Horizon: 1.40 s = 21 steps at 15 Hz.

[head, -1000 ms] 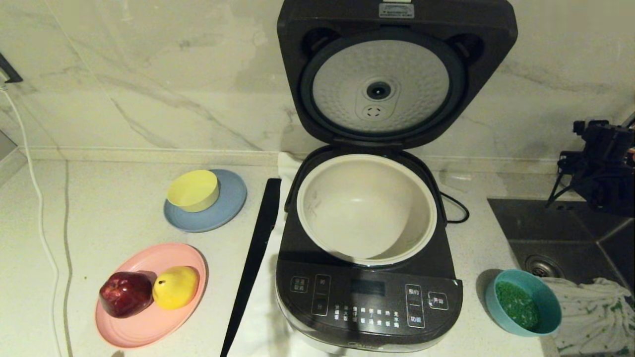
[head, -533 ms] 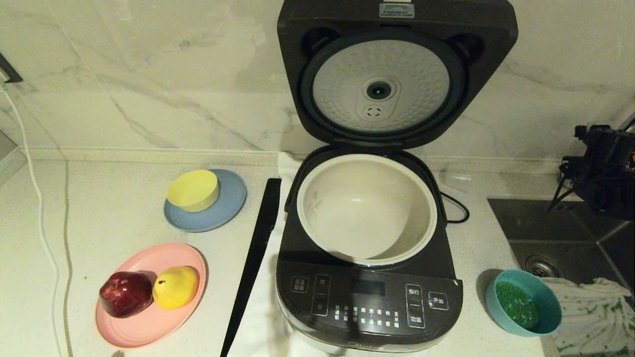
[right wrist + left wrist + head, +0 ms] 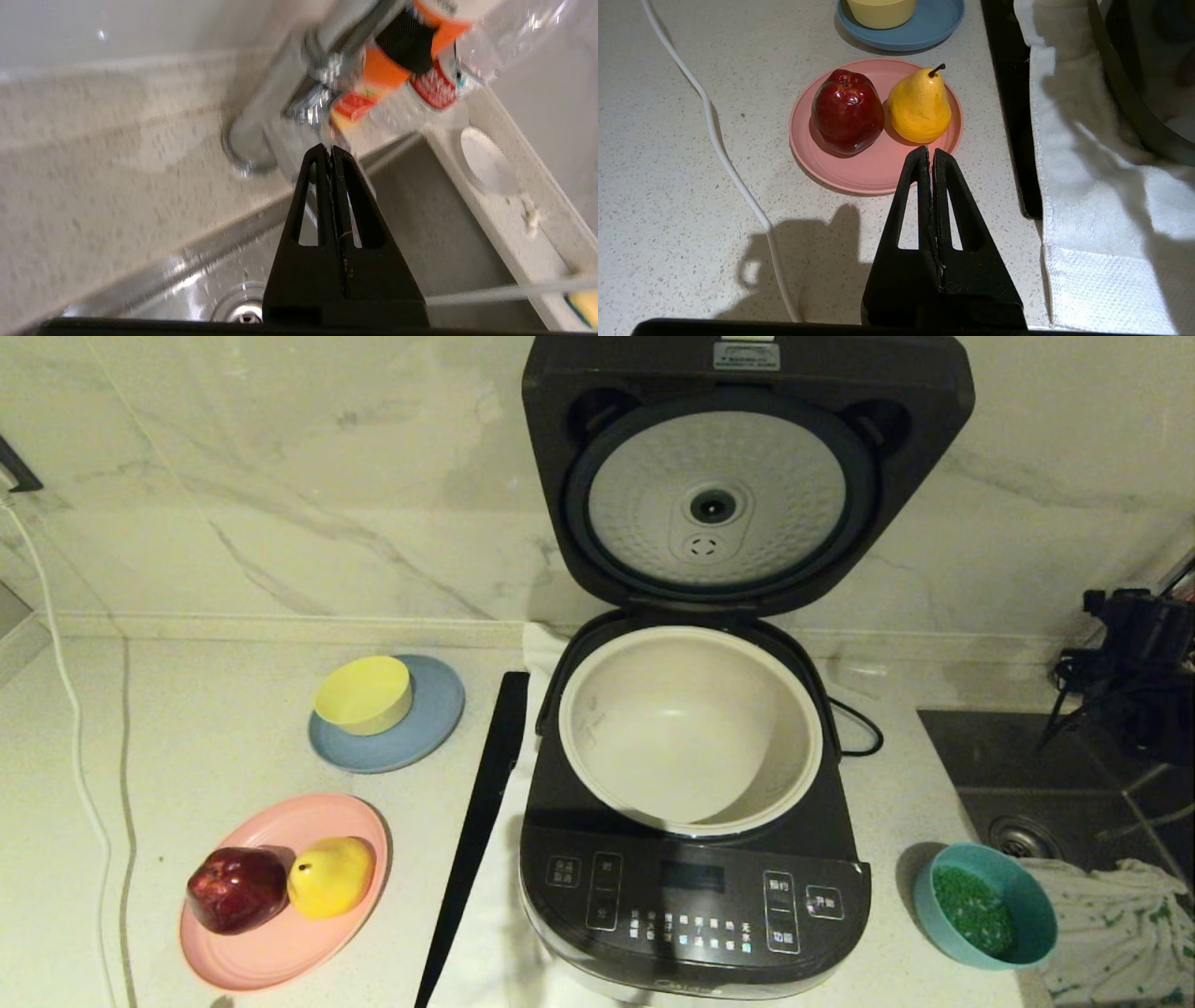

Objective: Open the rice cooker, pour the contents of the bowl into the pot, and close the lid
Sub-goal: Turn on the tap

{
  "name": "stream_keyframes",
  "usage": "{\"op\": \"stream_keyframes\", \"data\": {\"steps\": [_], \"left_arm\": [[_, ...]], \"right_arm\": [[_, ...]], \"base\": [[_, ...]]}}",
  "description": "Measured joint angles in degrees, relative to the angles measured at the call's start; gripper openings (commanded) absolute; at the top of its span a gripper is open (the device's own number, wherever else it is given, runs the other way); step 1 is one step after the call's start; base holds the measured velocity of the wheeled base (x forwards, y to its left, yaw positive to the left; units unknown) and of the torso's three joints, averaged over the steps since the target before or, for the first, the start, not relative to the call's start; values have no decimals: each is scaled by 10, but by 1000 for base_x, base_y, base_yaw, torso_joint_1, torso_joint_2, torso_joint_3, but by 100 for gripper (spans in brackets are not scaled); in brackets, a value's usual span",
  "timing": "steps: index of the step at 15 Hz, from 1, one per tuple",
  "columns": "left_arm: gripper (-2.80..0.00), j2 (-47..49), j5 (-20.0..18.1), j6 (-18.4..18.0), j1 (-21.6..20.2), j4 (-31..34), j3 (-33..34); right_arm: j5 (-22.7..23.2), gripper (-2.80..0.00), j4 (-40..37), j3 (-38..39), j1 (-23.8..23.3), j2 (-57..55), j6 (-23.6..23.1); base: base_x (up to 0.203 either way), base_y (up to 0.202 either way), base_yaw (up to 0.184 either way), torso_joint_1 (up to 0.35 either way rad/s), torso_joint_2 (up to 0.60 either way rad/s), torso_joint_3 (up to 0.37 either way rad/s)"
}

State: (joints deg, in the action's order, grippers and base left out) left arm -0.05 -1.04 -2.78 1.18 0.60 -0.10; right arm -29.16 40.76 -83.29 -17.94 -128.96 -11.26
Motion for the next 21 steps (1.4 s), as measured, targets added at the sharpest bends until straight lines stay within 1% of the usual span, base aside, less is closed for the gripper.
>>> {"op": "stream_keyframes", "data": {"steps": [2,4,9,11,13,14,16,18,20,21], "left_arm": [[-280,0,0,0,0,0,0],[-280,0,0,0,0,0,0],[-280,0,0,0,0,0,0],[-280,0,0,0,0,0,0],[-280,0,0,0,0,0,0],[-280,0,0,0,0,0,0],[-280,0,0,0,0,0,0],[-280,0,0,0,0,0,0],[-280,0,0,0,0,0,0],[-280,0,0,0,0,0,0]], "right_arm": [[-2,-280,27,22,0,4,-1],[-2,-280,37,37,0,9,-2],[-8,-280,32,56,4,58,5],[-4,-280,2,76,13,102,12],[17,-280,-78,94,29,156,42],[39,-280,-142,99,37,187,65],[105,-280,-300,103,48,250,118],[199,-280,-481,107,54,320,159],[277,-280,-635,128,56,375,178],[296,-280,-689,149,56,397,183]], "base": [[0,0,0,0,0,0],[0,0,0,0,0,0],[0,0,0,0,0,0],[0,0,0,0,0,0],[0,0,0,0,0,0],[0,0,0,0,0,0],[0,0,0,0,0,0],[0,0,0,0,0,0],[0,0,0,0,0,0],[0,0,0,0,0,0]]}}
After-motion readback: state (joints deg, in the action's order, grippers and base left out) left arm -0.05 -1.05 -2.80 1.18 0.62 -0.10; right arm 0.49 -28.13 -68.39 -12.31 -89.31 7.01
